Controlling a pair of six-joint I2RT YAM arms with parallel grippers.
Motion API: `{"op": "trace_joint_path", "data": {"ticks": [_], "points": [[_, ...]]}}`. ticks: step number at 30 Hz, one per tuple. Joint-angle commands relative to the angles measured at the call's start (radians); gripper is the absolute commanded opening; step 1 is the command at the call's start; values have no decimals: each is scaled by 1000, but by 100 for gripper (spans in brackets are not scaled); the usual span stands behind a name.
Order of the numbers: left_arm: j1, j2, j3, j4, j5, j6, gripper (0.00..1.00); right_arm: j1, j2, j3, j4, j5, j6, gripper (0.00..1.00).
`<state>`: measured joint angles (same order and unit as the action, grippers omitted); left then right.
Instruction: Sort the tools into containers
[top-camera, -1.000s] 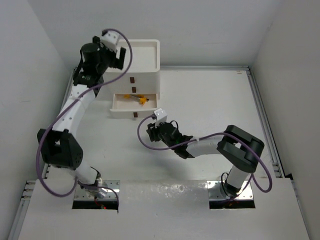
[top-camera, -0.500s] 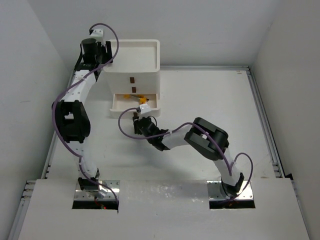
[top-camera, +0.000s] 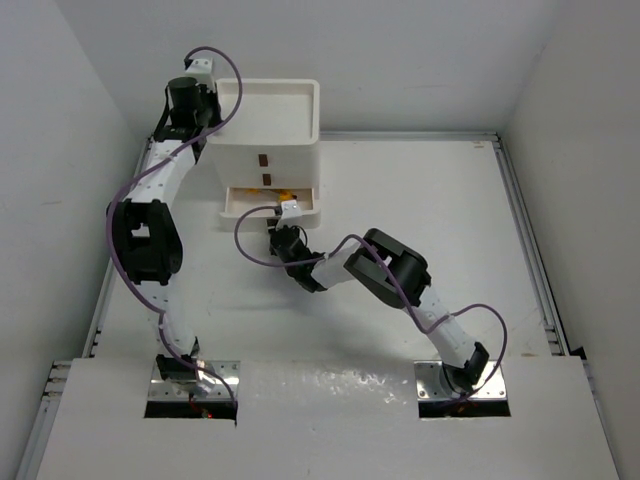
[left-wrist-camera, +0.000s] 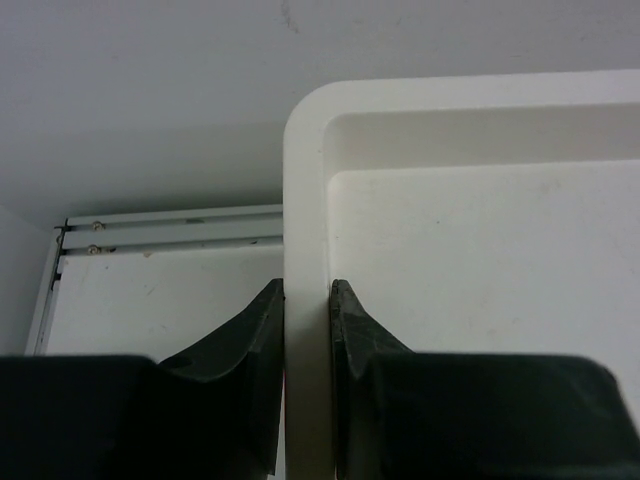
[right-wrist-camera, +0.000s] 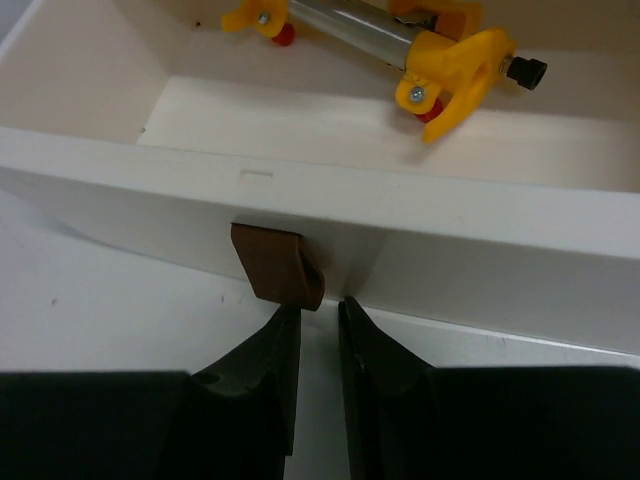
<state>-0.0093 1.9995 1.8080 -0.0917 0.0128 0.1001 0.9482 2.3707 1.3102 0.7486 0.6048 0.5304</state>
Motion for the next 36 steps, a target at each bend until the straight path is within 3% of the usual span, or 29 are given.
{"op": "trace_joint_path", "data": {"ticks": [1, 9, 12, 16, 20, 25, 28, 29, 31, 33, 34, 36], "points": [[6, 41, -27, -74, 61, 58, 0, -51, 48, 78, 210, 61, -43, 22], [6, 51, -27, -66, 133, 76, 0, -61, 177, 245, 388, 110, -193, 17], [6, 50, -27, -66, 136, 73, 0, -88, 261, 398, 357, 119, -182, 15], [6, 39, -39, -59, 150, 69, 0, -117, 314, 469, 321, 108, -178, 14], [6, 36, -41, -56, 156, 58, 0, -127, 292, 446, 388, 98, -237, 13], [6, 27, -41, -59, 145, 6, 1, -121, 165, 207, 530, -46, -254, 14], [6, 15, -41, -52, 125, -25, 20, -97, 14, -47, 685, -100, -319, 20], [6, 7, -42, -40, 115, -36, 36, -86, -37, -122, 713, -102, -346, 22], [6, -4, -35, -30, 90, -71, 54, -57, -212, -349, 757, -53, -423, 29], [6, -11, -27, -19, 81, -89, 62, -51, -417, -586, 758, -46, -422, 35], [5, -16, -21, -17, 81, -89, 70, -52, -491, -656, 717, -54, -415, 39], [6, -37, 0, -23, 67, -85, 80, -60, -646, -818, 590, -63, -423, 55]]}}
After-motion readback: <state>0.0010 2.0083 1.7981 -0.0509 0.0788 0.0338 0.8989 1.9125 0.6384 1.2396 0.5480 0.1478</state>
